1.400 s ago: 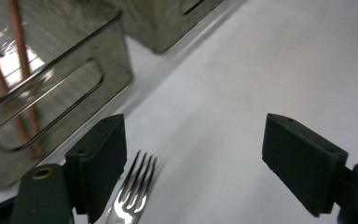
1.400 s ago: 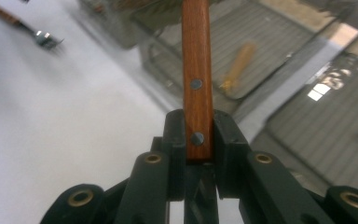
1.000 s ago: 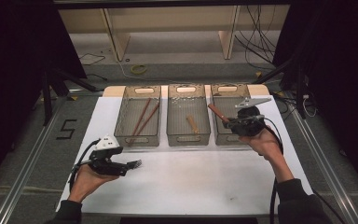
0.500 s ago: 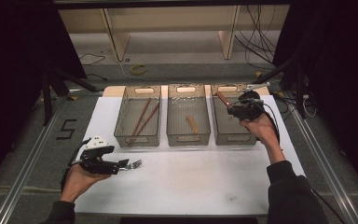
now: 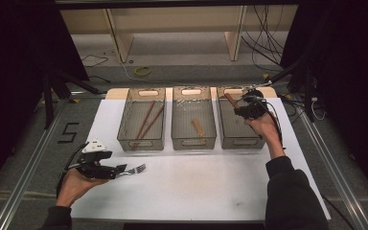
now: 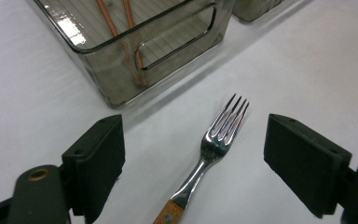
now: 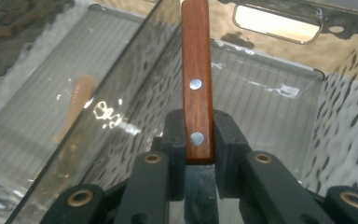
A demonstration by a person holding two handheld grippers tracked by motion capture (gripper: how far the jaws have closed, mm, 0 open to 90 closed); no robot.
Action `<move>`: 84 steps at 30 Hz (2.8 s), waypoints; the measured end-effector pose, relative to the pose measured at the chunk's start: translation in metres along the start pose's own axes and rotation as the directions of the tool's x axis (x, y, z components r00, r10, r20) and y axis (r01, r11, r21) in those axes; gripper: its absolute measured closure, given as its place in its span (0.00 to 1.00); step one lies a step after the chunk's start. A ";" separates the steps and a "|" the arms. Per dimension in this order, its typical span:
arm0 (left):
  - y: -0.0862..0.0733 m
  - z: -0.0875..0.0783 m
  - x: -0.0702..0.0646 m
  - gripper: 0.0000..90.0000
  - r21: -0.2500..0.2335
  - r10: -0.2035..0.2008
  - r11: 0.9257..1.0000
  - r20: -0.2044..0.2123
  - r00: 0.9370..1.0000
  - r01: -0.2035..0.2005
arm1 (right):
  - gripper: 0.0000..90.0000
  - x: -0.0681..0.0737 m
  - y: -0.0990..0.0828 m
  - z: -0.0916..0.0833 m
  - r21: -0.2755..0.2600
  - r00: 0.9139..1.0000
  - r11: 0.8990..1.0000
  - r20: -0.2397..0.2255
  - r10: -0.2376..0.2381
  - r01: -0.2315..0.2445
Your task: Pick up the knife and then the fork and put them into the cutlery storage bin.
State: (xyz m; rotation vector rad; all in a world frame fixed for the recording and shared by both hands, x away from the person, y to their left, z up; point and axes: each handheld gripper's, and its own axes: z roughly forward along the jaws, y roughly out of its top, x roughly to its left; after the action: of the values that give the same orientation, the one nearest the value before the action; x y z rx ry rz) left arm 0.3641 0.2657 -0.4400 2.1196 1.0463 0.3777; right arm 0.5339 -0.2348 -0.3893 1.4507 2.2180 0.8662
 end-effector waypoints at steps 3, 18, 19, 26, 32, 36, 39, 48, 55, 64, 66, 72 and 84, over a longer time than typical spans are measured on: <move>-0.001 0.000 0.001 0.22 0.004 -0.003 1.000 0.003 1.000 0.003 | 0.86 -0.002 0.002 0.006 0.009 1.000 1.000 0.004 0.010 -0.011; -0.003 -0.001 0.004 0.23 0.040 0.017 0.999 -0.001 1.000 -0.017 | 0.56 -0.003 0.003 0.011 -0.005 0.998 0.998 -0.017 0.055 -0.055; -0.003 -0.001 0.004 0.23 0.044 0.020 0.999 -0.003 1.000 -0.020 | 0.55 -0.002 0.003 0.009 -0.008 0.998 0.998 -0.018 0.055 -0.055; -0.004 -0.002 0.007 0.23 0.076 0.030 0.997 -0.018 0.999 -0.029 | 0.47 0.010 0.000 -0.014 -0.056 0.999 0.998 -0.050 -0.007 0.004; -0.004 -0.003 0.008 0.23 0.111 0.046 0.993 -0.025 0.999 -0.043 | 0.42 0.031 -0.013 -0.037 -0.104 0.989 0.994 -0.136 -0.059 0.045; -0.001 -0.005 0.007 0.25 0.141 0.064 0.988 -0.018 0.998 -0.061 | 0.40 0.046 -0.029 -0.049 -0.125 0.977 0.988 -0.183 -0.109 0.087; -0.001 -0.006 0.006 0.27 0.169 0.095 0.981 -0.018 0.995 -0.091 | 0.39 0.054 -0.040 -0.057 -0.140 0.969 0.984 -0.207 -0.136 0.108; -0.007 -0.006 0.011 0.37 0.279 0.135 0.953 -0.056 0.989 -0.115 | 0.37 0.076 -0.078 -0.079 -0.175 0.941 0.971 -0.269 -0.208 0.164; -0.014 -0.007 0.019 0.41 0.326 0.122 0.940 -0.046 0.991 -0.101 | 0.36 0.080 -0.104 -0.087 -0.195 0.933 0.968 -0.294 -0.208 0.155; -0.021 0.000 0.023 0.42 0.382 0.120 0.920 -0.056 0.991 -0.090 | 0.35 0.086 -0.128 -0.090 -0.213 0.930 0.969 -0.317 -0.189 0.125; -0.022 0.001 0.024 0.42 0.397 0.117 0.914 -0.052 0.992 -0.087 | 0.35 0.087 -0.131 -0.090 -0.207 0.928 0.970 -0.322 -0.187 0.124; -0.025 0.005 0.025 0.45 0.428 0.123 0.899 -0.048 0.991 -0.091 | 0.35 0.091 -0.138 -0.087 -0.190 0.921 0.973 -0.339 -0.192 0.133; -0.031 0.008 0.029 0.56 0.455 0.129 0.885 -0.025 0.991 -0.104 | 0.35 0.093 -0.141 -0.086 -0.182 0.918 0.974 -0.345 -0.194 0.138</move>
State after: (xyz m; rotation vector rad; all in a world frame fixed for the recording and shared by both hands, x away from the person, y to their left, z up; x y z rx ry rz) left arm 0.3684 0.2970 -0.4694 2.6112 1.1236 0.2667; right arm 0.3471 -0.2161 -0.4140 1.0792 2.4235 1.3003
